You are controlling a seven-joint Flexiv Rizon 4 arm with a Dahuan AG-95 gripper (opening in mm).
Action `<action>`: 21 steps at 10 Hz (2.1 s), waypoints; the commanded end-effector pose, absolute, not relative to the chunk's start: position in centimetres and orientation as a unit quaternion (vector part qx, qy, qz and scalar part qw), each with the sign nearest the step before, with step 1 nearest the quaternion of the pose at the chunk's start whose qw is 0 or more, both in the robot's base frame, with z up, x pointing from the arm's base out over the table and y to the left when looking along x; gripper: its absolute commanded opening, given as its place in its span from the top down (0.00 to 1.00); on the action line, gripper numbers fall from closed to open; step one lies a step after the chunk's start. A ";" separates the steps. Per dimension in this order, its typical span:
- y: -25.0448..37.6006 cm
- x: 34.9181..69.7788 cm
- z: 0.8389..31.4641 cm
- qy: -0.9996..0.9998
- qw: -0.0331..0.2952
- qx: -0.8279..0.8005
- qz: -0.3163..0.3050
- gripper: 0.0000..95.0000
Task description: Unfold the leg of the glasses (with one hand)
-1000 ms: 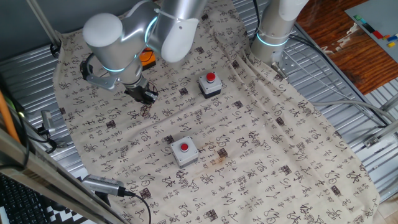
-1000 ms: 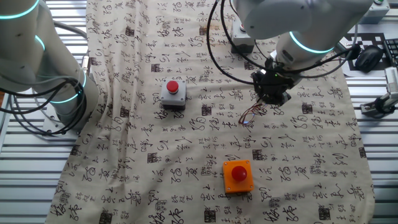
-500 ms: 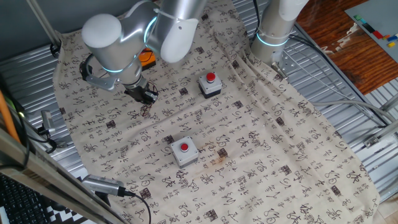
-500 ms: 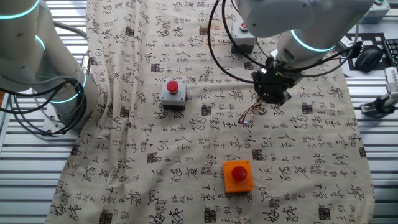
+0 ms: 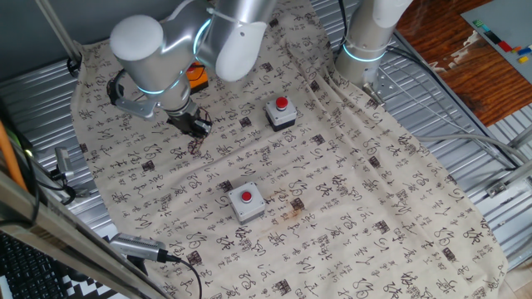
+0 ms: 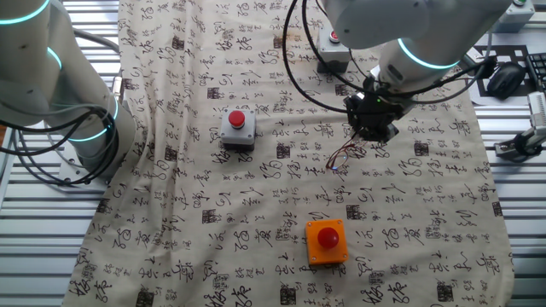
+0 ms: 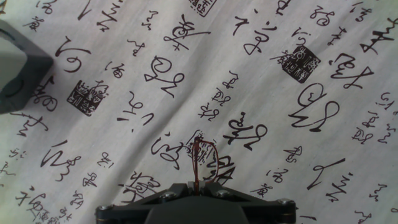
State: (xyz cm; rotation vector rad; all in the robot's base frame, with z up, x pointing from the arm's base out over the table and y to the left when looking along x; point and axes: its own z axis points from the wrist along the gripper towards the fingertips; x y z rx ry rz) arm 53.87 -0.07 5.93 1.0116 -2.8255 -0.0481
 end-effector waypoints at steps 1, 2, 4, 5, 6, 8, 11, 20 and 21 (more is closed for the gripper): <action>-0.1 53.9 6.2 -0.939 0.072 0.336 -0.017 1.00; -0.2 53.9 6.4 -0.939 0.072 0.336 -0.018 1.00; -0.1 53.9 6.6 -0.939 0.076 0.336 -0.017 1.00; -0.1 53.9 6.7 -0.939 0.077 0.335 -0.018 1.00; -0.1 53.8 6.7 -0.938 0.078 0.337 -0.017 1.00; -0.1 53.8 6.8 -0.938 0.078 0.338 -0.018 1.00; -0.1 53.9 6.9 -0.938 0.076 0.338 -0.018 1.00; -0.1 54.0 6.8 -0.939 0.060 0.338 -0.025 0.60; -0.1 54.0 6.8 -0.939 0.060 0.338 -0.024 0.60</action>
